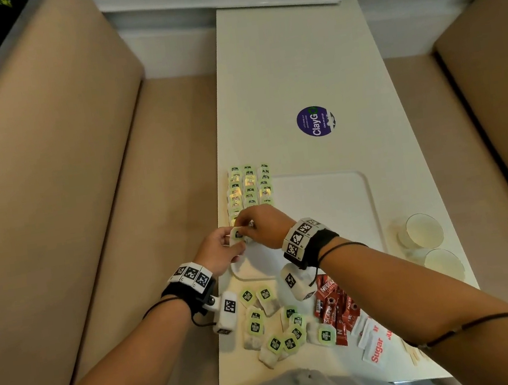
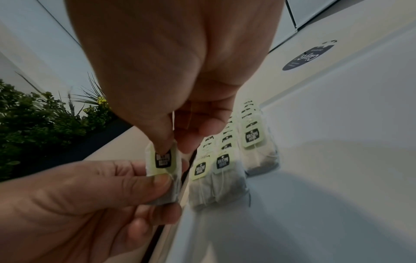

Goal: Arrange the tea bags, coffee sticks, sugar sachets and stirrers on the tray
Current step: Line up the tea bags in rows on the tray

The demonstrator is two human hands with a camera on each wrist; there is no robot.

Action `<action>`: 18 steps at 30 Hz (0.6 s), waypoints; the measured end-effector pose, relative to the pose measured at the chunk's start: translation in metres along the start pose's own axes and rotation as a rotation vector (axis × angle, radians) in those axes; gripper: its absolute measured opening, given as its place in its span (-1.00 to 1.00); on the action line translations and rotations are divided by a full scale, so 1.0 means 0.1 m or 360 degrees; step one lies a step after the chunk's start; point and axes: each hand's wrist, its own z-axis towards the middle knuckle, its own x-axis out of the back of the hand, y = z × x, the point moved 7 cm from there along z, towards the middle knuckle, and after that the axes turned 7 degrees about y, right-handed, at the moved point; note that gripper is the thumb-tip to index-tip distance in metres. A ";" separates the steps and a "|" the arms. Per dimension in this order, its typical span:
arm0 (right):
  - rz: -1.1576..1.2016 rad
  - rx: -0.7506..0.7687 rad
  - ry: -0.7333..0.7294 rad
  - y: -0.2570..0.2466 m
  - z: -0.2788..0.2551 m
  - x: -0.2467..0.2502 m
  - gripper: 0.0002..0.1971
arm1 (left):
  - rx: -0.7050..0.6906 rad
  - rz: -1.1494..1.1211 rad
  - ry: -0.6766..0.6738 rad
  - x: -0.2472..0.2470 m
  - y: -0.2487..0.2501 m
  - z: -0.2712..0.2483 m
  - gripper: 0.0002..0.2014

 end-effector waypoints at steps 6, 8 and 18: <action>-0.0093 -0.0062 0.0098 0.18 0.01 0.36 -0.82 | -0.0043 0.0284 0.0175 0.10 0.01 0.16 -0.80; -0.0171 -0.0128 0.0082 0.31 0.00 0.43 -0.83 | -0.0123 0.0447 0.0186 0.09 0.06 0.20 -0.84; -0.0366 -0.0307 -0.0374 0.63 -0.12 0.11 -0.86 | -0.0505 0.1313 -0.0085 -0.29 0.33 0.28 -0.80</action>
